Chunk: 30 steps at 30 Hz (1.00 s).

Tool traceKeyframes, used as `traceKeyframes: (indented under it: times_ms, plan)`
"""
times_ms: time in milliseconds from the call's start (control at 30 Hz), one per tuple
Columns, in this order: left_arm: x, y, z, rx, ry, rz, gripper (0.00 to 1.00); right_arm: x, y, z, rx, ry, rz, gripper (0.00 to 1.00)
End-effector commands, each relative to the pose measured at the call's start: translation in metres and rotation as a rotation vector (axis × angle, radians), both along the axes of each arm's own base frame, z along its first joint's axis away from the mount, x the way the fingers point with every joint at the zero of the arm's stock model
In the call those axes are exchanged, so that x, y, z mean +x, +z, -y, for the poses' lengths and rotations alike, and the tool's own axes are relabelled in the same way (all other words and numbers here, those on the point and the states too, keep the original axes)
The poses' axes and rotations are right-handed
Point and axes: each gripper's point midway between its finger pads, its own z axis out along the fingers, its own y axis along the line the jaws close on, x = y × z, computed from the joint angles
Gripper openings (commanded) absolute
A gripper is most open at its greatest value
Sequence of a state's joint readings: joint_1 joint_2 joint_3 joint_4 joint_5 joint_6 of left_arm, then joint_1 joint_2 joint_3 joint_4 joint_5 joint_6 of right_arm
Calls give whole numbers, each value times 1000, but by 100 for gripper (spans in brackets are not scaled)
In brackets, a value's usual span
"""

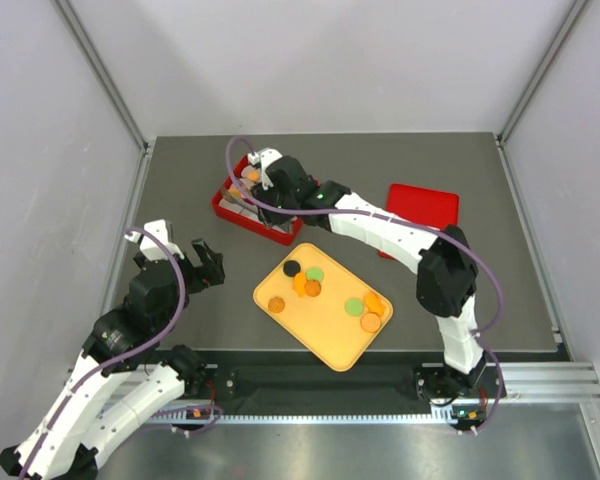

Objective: Pack the cookies

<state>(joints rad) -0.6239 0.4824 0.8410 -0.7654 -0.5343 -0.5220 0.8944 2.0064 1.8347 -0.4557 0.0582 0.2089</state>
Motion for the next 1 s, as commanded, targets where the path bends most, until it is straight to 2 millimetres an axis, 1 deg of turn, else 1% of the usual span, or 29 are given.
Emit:
traceKeyframes:
  times_ms: [0,33,100,133,200,233,300,367,400,500,533,700,967]
  plan:
    - [2,3,-1,4,14,3,97,18,25,-23,94,16,71,40]
    - [2,3,-2,2,18,2,97,20,19,-25,86,17,68,40]
    - [2,3,-2,1,20,4,97,23,18,-27,84,8,75,40]
    - [2,4,-2,-1,22,6,97,26,12,-27,73,5,74,40]
    - [1,5,-3,-5,23,12,97,29,12,-29,74,6,80,40]
    - [1,5,-3,-6,22,10,97,29,8,-31,69,7,76,40]
    - [1,5,-3,-7,21,11,97,31,8,-33,72,8,80,41]
    - [1,5,-3,-8,19,11,97,32,2,-35,67,8,74,40]
    - [0,5,-2,-9,18,12,97,33,4,-36,70,10,78,40]
    - [0,5,-3,-10,18,13,97,35,1,-38,67,6,76,41]
    - [0,6,-2,-10,16,14,97,36,-3,-37,60,4,71,41]
    - [0,6,-2,-9,13,13,97,34,-5,-39,61,6,60,41]
    - [0,6,-2,-15,13,18,97,34,-15,-35,38,-4,49,41]
